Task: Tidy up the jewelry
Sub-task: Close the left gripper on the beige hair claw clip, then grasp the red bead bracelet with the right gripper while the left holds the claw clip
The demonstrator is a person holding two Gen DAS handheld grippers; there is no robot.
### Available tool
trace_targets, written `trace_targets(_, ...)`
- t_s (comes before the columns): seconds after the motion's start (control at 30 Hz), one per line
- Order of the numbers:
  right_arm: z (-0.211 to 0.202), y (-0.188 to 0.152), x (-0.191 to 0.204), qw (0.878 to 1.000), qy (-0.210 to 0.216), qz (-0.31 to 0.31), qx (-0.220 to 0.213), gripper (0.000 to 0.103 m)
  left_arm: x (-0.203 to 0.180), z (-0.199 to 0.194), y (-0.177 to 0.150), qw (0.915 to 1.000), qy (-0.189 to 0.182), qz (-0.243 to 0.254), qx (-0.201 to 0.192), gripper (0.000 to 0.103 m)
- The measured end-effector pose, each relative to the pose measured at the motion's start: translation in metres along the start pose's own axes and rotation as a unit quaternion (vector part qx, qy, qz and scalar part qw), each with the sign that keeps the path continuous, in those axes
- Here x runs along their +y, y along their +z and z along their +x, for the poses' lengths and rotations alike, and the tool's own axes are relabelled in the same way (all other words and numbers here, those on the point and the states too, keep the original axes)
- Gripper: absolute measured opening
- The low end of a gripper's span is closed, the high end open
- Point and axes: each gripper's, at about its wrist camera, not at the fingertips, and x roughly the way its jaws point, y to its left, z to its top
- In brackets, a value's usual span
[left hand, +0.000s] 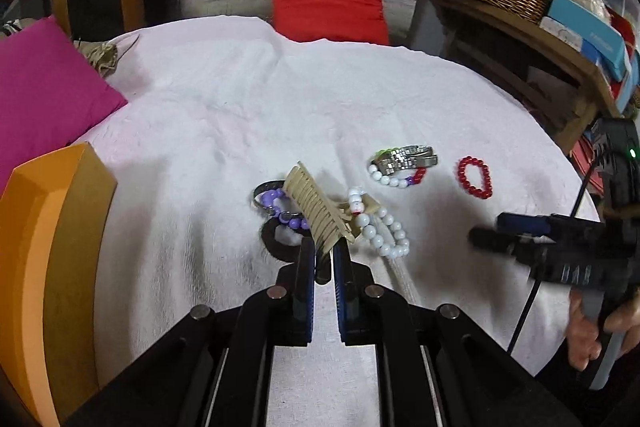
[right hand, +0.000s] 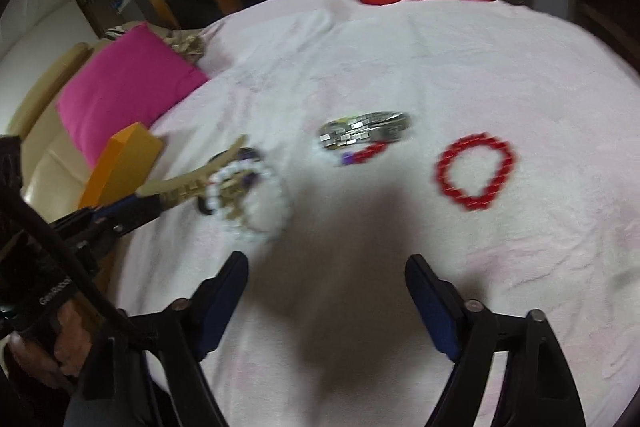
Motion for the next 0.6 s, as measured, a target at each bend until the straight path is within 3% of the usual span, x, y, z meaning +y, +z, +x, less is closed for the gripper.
trace_targets(0.13, 0.001, 0.006, -0.044, 0.996, -0.003, 0.091, 0.01, 0.059, -0.001, 0.0, 0.001, 0.9998, 0.016, 0.005, -0.009, 0.009)
trace_targets(0.3, -0.004, 0.01, -0.077, 0.986, -0.041, 0.16, -0.007, 0.059, -0.003, 0.022, 0.004, 0.9993, 0.011, -0.018, 0.031, 0.02)
trace_targets(0.5, 0.007, 0.032, -0.084, 0.982, -0.1, 0.159, -0.017, 0.059, -0.015, 0.024, 0.012, 0.9998, 0.016, -0.004, 0.008, 0.018)
trace_targets(0.6, 0.021, 0.044, -0.084, 0.98, -0.126, 0.152, -0.012, 0.059, -0.035, 0.022, 0.017, 0.999, 0.01, 0.041, -0.015, 0.011)
